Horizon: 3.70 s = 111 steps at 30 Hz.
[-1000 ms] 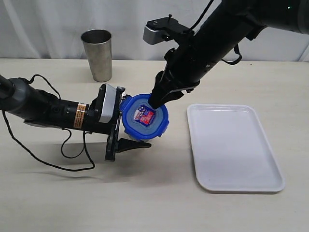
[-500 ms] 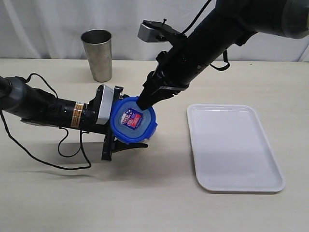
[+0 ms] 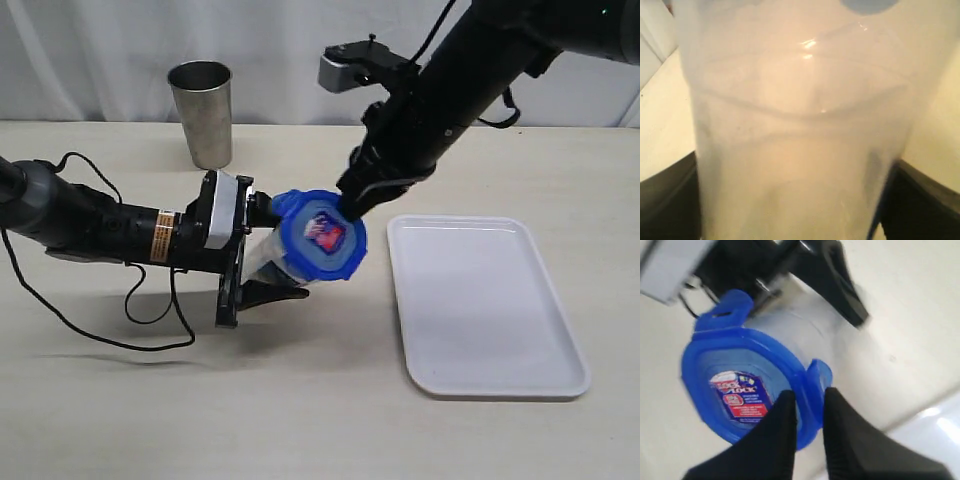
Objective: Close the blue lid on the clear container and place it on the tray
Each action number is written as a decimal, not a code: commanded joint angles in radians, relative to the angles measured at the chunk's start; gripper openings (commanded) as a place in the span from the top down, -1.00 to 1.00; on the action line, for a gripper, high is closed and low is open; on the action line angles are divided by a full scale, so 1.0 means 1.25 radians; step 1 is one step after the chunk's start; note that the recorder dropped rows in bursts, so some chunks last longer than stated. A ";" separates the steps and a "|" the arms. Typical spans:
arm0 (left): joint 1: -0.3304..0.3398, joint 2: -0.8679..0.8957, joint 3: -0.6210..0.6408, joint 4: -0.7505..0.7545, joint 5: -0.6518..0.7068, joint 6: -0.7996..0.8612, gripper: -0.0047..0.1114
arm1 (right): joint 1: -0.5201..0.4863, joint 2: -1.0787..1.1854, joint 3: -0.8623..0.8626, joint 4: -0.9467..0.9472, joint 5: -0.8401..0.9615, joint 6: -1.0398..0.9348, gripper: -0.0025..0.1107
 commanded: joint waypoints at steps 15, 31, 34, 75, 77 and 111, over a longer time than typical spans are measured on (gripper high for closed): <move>0.038 -0.005 -0.004 -0.061 -0.015 -0.061 0.92 | -0.008 -0.044 -0.044 -0.259 -0.058 0.393 0.34; 0.038 -0.005 -0.004 -0.078 0.057 -0.060 0.92 | 0.204 -0.020 -0.120 -0.426 -0.193 0.413 0.16; 0.038 -0.005 -0.004 -0.076 0.057 -0.060 0.92 | 0.240 -0.012 -0.201 -0.455 -0.167 0.627 0.16; 0.038 -0.005 -0.004 -0.078 0.032 -0.056 0.92 | 0.215 0.250 -0.359 -0.320 0.091 0.952 0.48; 0.038 -0.005 -0.004 -0.078 0.032 -0.056 0.92 | 0.215 0.262 -0.359 -0.320 0.091 0.934 0.48; 0.038 -0.005 -0.004 -0.071 0.001 -0.059 0.92 | 0.262 0.292 -0.359 -0.371 0.091 0.919 0.48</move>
